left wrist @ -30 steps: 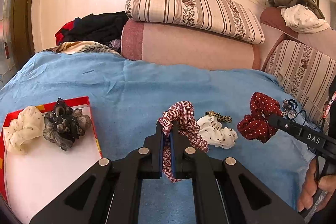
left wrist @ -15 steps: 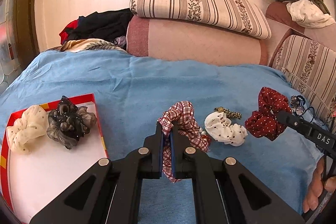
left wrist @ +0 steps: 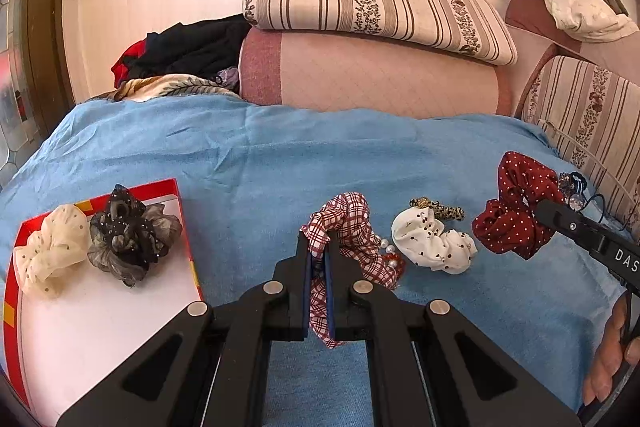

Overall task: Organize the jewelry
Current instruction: 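Carry both held scrunchies to the tray beside the first two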

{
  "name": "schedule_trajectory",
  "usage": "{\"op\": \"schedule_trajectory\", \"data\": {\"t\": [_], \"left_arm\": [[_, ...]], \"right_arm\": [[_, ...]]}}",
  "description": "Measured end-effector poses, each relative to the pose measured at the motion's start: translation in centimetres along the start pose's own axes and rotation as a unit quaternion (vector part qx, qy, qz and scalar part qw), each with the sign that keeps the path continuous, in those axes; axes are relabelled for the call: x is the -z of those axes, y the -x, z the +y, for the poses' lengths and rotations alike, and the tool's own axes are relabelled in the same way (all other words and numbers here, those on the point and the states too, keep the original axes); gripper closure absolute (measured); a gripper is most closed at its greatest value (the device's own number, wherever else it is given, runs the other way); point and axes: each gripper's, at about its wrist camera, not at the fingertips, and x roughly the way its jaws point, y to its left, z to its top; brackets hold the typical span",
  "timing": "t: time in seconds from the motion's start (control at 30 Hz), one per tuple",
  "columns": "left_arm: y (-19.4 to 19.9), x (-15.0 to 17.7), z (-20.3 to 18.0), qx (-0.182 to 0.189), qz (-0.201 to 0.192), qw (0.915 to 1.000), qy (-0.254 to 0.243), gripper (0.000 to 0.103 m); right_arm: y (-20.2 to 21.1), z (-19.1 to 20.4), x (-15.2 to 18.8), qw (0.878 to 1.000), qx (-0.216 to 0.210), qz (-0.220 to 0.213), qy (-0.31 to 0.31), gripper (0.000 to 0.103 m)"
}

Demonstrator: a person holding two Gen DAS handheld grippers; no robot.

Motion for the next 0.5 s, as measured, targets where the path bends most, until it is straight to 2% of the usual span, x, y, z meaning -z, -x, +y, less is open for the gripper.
{"op": "schedule_trajectory", "data": {"t": [0.5], "left_arm": [[2.0,-0.6,1.1,-0.001,-0.021,0.9998,0.007,0.098]], "right_arm": [[2.1,4.0,0.2,0.999,-0.009,-0.025,0.024,0.096]]}}
